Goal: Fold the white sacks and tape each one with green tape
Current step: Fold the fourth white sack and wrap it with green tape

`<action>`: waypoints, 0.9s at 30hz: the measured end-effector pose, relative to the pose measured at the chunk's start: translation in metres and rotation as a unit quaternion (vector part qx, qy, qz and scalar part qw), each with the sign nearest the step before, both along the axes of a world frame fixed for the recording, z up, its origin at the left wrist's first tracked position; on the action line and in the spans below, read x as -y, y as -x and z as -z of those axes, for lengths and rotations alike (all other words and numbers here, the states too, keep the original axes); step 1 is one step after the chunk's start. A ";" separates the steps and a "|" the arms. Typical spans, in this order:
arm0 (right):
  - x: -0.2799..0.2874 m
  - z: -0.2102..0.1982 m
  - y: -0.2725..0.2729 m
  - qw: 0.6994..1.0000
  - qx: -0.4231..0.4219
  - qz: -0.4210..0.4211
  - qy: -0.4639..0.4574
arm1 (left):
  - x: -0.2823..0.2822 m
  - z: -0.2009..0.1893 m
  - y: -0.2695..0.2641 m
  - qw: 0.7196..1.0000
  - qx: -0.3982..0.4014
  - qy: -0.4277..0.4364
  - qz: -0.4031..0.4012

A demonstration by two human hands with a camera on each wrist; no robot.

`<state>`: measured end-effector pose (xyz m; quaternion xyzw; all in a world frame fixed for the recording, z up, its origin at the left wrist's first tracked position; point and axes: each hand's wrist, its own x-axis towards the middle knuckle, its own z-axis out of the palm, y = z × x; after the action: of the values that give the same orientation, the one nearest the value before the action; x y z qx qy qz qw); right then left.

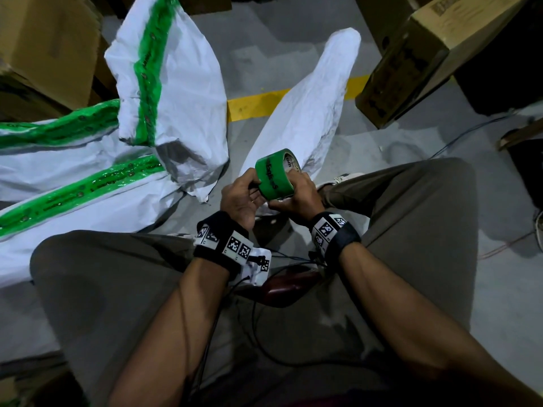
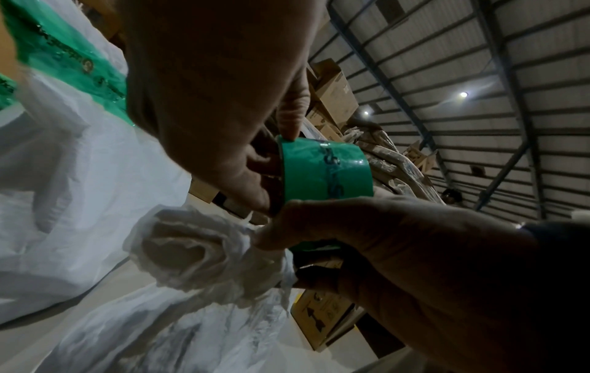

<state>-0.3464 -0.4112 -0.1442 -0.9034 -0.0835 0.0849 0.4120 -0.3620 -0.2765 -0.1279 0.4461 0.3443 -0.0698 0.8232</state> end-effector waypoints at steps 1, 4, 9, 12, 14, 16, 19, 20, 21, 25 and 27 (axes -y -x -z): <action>0.000 0.000 0.000 1.000 -0.001 0.001 0.001 | 0.001 0.000 0.000 1.000 -0.004 -0.002 -0.006; 0.000 -0.001 0.000 1.000 -0.004 0.005 -0.001 | 0.001 -0.001 -0.001 1.000 -0.019 -0.011 -0.021; 0.000 0.000 -0.001 1.000 -0.022 0.000 -0.007 | 0.002 0.001 -0.001 0.999 -0.030 -0.027 -0.016; 0.001 0.002 -0.003 0.999 -0.046 0.005 -0.009 | -0.001 0.004 0.000 0.999 -0.021 -0.030 0.000; 0.002 0.001 -0.005 0.998 -0.063 0.014 -0.022 | -0.002 0.003 0.000 0.999 -0.014 -0.036 0.013; 0.003 0.000 -0.006 0.997 -0.076 0.017 -0.027 | -0.005 -0.001 0.002 0.999 -0.009 -0.038 0.026; 0.003 -0.001 -0.006 0.996 -0.084 0.020 -0.018 | -0.013 0.000 0.004 0.990 0.042 -0.128 0.050; 0.004 -0.001 -0.007 0.996 -0.086 0.022 -0.013 | -0.019 0.002 0.004 0.976 0.068 -0.198 0.063; 0.004 0.000 -0.007 0.996 -0.088 0.024 -0.010 | -0.024 0.005 0.004 0.951 0.092 -0.284 0.080; 0.005 0.001 -0.009 0.995 -0.092 0.026 -0.016 | -0.034 0.005 0.004 0.792 0.230 -0.548 0.136; 0.005 0.001 -0.009 0.996 -0.088 0.023 -0.015 | -0.036 0.003 0.004 0.736 0.283 -0.598 0.144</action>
<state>-0.3377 -0.4158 -0.1447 -0.8876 -0.0269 0.1535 0.4334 -0.3658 -0.2403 -0.1311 0.8900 -0.0021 0.1623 0.4260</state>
